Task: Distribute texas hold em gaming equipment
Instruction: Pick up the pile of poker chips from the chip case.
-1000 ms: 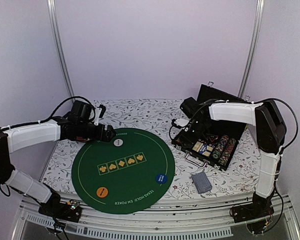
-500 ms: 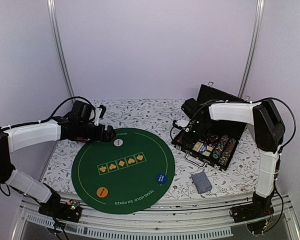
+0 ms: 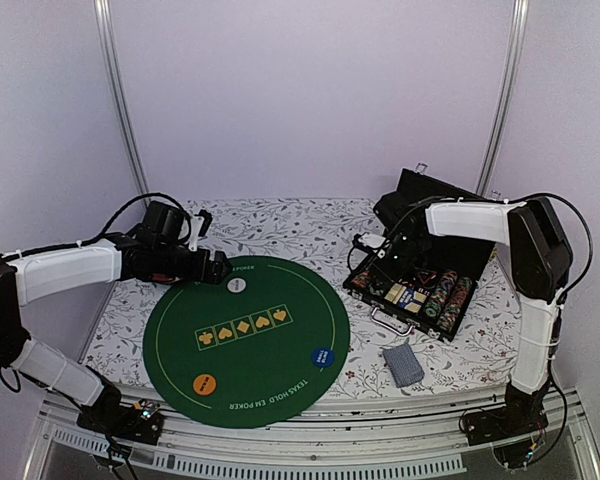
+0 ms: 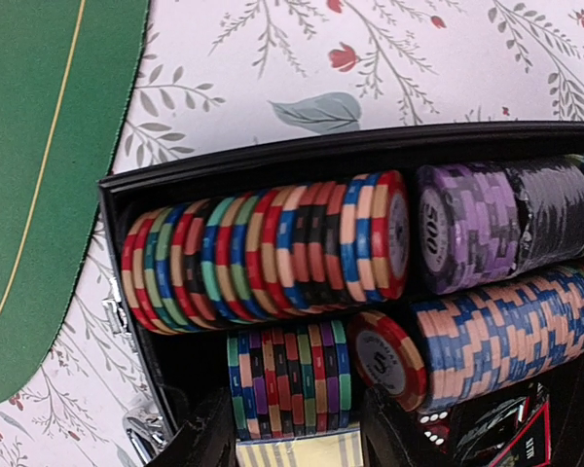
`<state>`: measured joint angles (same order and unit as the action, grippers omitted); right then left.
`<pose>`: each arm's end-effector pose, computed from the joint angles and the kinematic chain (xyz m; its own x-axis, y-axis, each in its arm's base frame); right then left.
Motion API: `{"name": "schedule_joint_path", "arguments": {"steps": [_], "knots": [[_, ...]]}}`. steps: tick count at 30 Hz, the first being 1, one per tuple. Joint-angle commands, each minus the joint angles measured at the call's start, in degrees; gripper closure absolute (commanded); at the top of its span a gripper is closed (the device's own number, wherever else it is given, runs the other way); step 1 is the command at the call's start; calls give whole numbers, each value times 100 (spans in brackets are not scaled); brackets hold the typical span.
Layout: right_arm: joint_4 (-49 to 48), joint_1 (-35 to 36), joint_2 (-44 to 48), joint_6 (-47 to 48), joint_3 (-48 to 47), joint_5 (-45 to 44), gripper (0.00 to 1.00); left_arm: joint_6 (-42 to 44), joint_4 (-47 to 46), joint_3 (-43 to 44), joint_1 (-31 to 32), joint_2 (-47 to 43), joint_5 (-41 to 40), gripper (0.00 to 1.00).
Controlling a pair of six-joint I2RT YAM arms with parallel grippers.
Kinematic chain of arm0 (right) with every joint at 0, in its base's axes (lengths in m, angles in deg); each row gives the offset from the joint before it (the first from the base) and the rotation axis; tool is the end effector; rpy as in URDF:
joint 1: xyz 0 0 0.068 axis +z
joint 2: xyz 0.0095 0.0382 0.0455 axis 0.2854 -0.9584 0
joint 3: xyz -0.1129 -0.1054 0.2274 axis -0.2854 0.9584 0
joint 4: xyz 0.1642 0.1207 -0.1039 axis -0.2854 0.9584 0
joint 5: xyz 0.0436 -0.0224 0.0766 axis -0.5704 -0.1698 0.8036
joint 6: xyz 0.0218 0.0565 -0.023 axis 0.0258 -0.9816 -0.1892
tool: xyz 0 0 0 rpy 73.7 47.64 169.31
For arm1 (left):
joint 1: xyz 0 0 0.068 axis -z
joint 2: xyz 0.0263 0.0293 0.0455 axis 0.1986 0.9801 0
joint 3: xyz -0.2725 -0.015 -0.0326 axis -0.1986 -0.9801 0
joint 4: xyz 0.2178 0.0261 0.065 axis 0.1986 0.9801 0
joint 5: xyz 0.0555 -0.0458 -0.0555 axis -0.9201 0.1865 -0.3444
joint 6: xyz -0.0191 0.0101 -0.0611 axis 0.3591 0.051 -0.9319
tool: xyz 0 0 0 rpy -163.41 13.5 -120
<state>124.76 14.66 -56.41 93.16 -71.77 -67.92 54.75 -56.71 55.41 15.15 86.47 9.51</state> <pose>0.3250 0.2008 0.1862 -0.6268 -0.7195 -0.2989 -0.7477 0.6634 -0.0291 0.2425 -0.1239 0.2365 -0.7172 0.0986 -0.6898 0.3173 0.9276 -0.1973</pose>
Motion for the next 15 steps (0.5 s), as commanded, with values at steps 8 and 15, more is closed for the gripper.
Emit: {"name": "schedule_joint_path", "arguments": {"steps": [8,15], "knots": [[-101,38,-304,122,197,470,54,76,66,124,2,1,-26,2],[-234,43,-390,5,193,278,61,75,70,142,0,19,-16,2]]}}
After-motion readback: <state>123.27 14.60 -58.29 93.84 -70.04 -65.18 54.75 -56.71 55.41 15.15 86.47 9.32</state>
